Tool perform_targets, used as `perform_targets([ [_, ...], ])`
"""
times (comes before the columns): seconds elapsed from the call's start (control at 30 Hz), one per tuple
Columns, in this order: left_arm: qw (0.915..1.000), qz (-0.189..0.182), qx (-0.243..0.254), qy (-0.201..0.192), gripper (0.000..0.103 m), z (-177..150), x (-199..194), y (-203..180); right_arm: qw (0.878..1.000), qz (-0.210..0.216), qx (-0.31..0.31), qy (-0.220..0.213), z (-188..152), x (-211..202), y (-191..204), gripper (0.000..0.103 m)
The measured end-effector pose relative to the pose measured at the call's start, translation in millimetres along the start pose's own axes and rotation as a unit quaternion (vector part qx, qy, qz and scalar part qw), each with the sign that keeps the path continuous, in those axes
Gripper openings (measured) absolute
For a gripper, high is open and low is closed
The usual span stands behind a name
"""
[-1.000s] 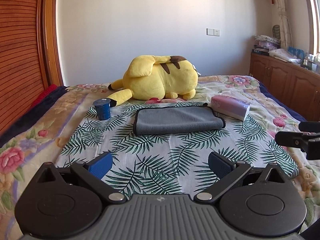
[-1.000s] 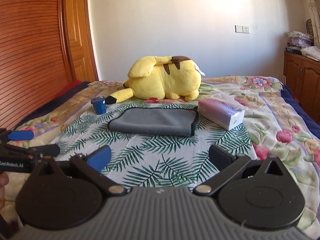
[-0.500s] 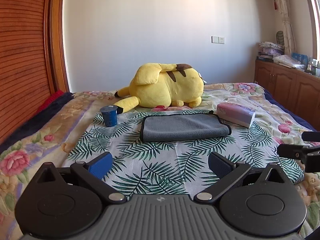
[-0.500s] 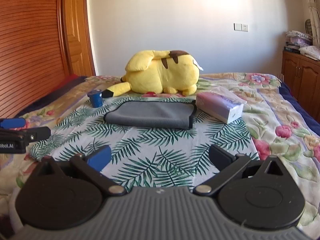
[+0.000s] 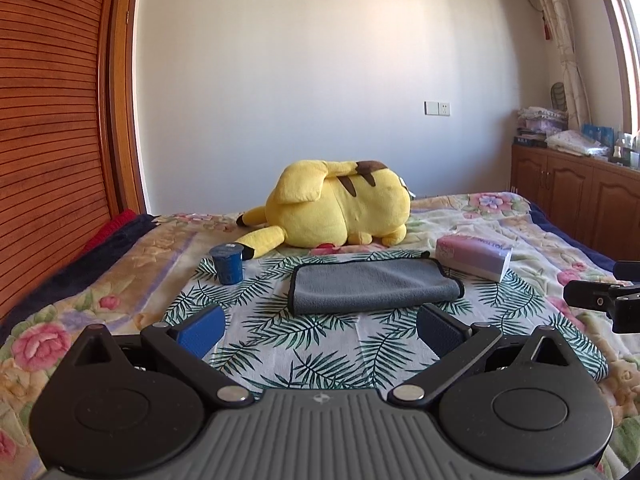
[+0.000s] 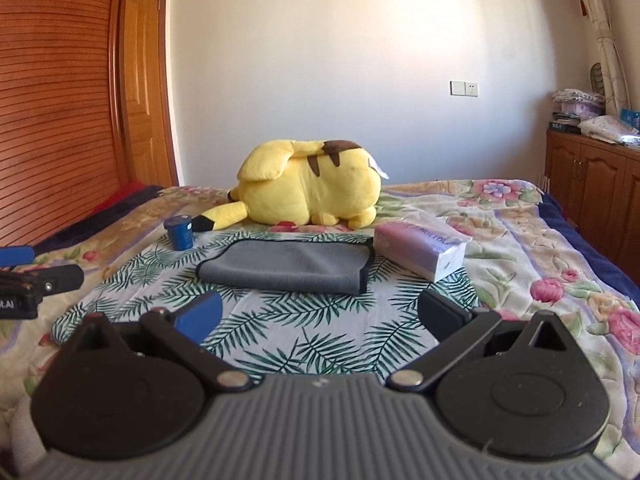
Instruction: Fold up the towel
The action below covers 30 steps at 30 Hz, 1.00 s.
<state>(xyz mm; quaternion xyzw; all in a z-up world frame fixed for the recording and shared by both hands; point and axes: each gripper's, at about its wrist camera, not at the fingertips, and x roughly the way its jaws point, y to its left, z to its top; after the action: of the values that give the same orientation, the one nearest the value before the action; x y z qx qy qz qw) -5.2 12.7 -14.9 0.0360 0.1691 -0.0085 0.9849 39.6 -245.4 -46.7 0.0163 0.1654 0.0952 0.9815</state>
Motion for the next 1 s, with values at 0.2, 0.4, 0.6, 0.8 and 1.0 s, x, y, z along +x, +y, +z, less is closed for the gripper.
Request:
perform_targets([
  [0.2, 1.0, 0.0, -0.003, -0.005, 0.087, 1.3, -0.6, 1.6, 1.0, -0.009, 0.003, -0.01, 0.3, -3.0, -1.5, 0.103],
  [0.4, 1.0, 0.0, -0.003, -0.009, 0.087, 1.6, -1.0, 2.1, 1.0, -0.014, 0.006, -0.015, 0.5, -3.6, -2.9, 0.103],
  [0.6, 0.9999, 0.0, -0.003, -0.01, 0.087, 1.1, -1.2, 1.9, 1.0, -0.016, 0.006, -0.016, -0.2, -4.7, -2.9, 0.103],
  [0.8, 1.0, 0.0, -0.003, -0.009, 0.087, 1.1, -1.3, 1.9, 1.0, -0.016, 0.006, -0.017, 0.4, -4.8, -4.6, 0.103],
  [1.0, 1.0, 0.001, -0.003, -0.009, 0.087, 1.1, -1.3, 1.8, 1.0, -0.016, 0.006, -0.017, 0.6, -4.9, -5.1, 0.103],
])
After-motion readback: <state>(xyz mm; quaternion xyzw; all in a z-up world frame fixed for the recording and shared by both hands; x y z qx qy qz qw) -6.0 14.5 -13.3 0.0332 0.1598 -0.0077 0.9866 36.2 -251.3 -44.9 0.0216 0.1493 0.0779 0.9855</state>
